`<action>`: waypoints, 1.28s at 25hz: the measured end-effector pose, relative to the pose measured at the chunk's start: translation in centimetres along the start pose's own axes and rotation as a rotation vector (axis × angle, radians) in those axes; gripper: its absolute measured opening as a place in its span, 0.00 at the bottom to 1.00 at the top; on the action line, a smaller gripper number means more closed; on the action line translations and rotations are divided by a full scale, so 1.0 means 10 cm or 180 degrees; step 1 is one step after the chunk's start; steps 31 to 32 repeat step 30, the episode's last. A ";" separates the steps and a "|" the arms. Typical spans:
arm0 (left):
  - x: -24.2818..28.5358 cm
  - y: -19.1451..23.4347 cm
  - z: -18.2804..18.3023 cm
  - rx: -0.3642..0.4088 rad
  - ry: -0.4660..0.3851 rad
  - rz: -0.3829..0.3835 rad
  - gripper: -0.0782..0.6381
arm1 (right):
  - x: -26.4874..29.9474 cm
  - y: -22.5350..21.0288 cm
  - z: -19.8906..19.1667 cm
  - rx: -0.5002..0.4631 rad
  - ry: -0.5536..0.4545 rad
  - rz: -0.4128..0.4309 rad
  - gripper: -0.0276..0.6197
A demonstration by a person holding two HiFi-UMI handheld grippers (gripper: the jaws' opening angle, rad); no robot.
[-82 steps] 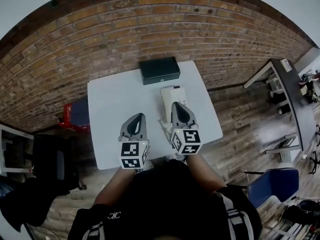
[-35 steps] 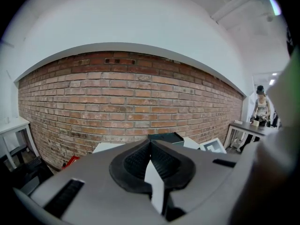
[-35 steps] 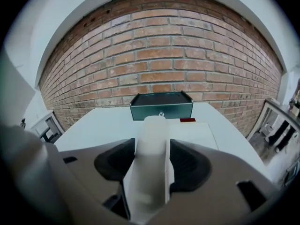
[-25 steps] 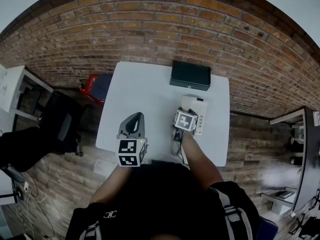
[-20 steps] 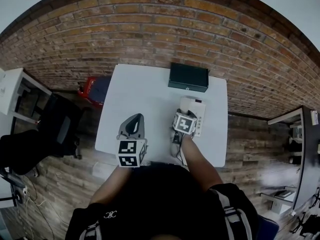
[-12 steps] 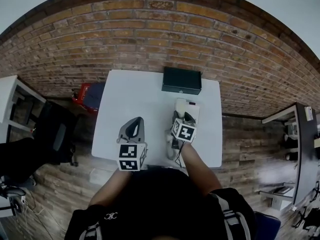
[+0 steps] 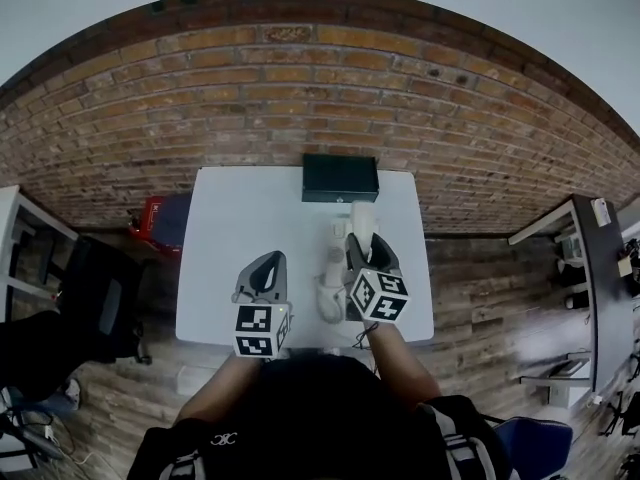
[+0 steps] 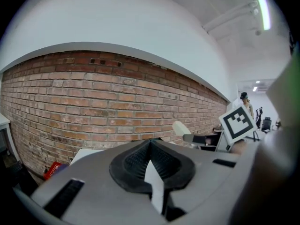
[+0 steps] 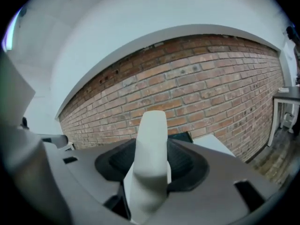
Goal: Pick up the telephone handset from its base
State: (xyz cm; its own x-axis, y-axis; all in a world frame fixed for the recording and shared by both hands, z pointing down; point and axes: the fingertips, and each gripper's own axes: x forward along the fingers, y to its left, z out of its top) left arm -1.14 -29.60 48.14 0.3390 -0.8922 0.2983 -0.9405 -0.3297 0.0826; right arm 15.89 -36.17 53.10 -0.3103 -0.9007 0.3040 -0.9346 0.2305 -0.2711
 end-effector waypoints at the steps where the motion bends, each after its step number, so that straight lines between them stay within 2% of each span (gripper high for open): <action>1: 0.02 -0.02 0.00 0.0003 0.0008 -0.0027 0.11 | -0.08 0.03 0.09 -0.0011 -0.0092 0.0032 0.35; 5: 0.10 -0.11 0.00 0.0031 0.0025 -0.0134 0.11 | -0.34 0.09 0.35 -0.0177 -0.0396 0.0079 0.35; 9: 0.21 -0.17 -0.01 0.0066 0.0044 -0.0215 0.11 | -0.47 0.05 0.41 -0.0235 -0.0510 0.0024 0.35; 16: 0.26 -0.17 -0.03 0.0063 0.0080 -0.0253 0.11 | -0.48 0.00 0.32 -0.0214 -0.0469 -0.0067 0.35; 32: 0.26 -0.10 -0.05 0.0034 0.0093 -0.0193 0.11 | -0.37 0.04 0.27 -0.0225 -0.0339 -0.0028 0.35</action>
